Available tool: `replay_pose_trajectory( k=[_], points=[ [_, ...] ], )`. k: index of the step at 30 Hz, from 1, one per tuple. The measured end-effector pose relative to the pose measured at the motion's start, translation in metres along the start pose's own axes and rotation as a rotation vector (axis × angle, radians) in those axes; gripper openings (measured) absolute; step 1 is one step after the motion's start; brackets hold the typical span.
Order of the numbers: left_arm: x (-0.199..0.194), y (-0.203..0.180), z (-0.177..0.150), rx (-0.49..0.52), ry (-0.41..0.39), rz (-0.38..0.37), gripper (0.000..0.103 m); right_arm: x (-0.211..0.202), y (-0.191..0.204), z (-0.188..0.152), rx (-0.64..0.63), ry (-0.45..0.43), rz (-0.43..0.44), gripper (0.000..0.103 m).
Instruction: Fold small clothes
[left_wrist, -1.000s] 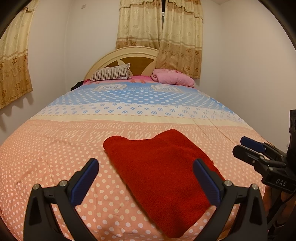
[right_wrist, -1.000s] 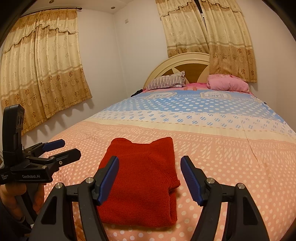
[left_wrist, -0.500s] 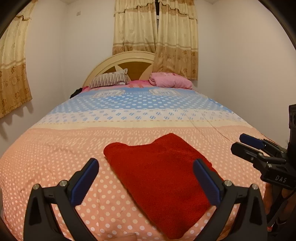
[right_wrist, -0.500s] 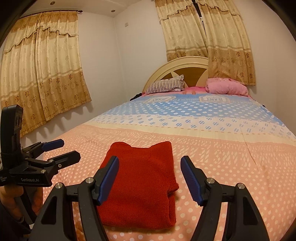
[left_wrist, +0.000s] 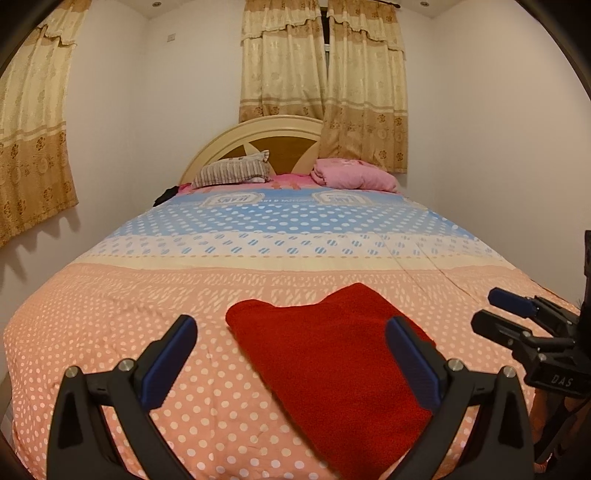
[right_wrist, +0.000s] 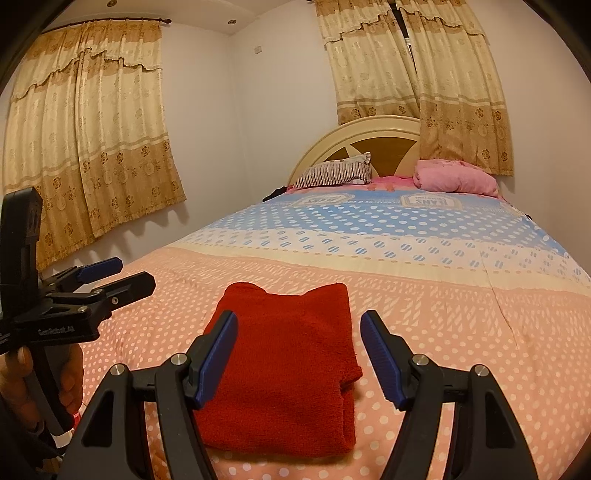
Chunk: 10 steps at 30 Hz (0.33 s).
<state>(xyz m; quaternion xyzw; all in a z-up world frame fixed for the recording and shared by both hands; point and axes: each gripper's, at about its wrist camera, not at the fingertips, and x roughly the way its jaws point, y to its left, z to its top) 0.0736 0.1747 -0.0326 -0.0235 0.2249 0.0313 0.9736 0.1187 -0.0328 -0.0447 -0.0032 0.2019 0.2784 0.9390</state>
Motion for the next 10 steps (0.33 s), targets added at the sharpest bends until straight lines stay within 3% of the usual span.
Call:
replay_pose_trajectory(
  k=[10],
  points=[
    [-0.0020, 0.0022, -0.0017, 0.001, -0.015, 0.002, 0.103, -0.0015, 0.0007, -0.0007, 0.001, -0.008, 0.001, 0.070]
  ],
)
